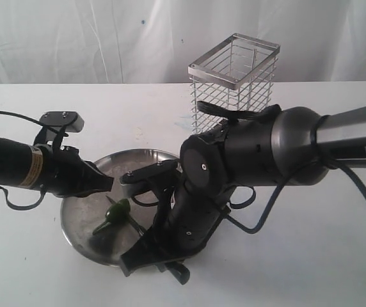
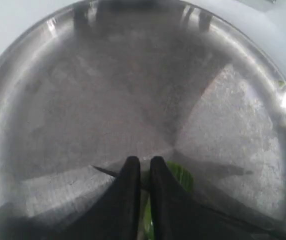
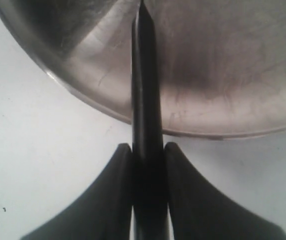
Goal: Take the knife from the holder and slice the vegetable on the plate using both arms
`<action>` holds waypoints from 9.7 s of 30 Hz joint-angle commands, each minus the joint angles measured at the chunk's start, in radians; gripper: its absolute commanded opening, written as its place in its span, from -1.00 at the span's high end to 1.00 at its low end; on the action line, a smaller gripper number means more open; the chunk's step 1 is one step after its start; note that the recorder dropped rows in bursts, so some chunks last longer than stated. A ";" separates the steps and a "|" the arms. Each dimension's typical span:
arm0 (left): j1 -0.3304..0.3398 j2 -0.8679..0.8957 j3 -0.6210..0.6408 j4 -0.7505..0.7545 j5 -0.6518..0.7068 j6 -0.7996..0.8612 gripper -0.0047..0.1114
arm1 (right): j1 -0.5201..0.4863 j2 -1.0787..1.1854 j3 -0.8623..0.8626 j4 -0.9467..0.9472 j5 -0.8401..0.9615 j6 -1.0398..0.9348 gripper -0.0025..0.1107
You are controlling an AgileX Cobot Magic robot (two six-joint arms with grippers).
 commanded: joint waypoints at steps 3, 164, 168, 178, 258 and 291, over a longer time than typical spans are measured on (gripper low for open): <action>-0.005 -0.010 0.041 0.041 0.002 -0.035 0.67 | -0.004 -0.004 -0.021 -0.016 0.009 0.007 0.96; -0.115 0.060 -0.053 0.074 0.167 -0.061 0.15 | -0.002 0.002 -0.058 -0.153 0.255 0.056 0.96; -0.115 0.082 -0.049 0.074 0.170 -0.059 0.10 | -0.002 0.002 -0.058 -0.153 0.255 0.056 0.96; -0.115 0.170 -0.042 0.074 0.165 -0.057 0.02 | -0.002 0.002 -0.058 -0.153 0.255 0.056 0.96; -0.196 -0.059 0.062 0.074 0.335 -0.054 0.02 | -0.002 -0.064 -0.101 -0.301 0.306 0.269 0.96; -0.194 -0.198 0.091 0.074 0.439 -0.076 0.02 | 0.080 0.004 -0.101 -0.171 0.210 0.238 0.96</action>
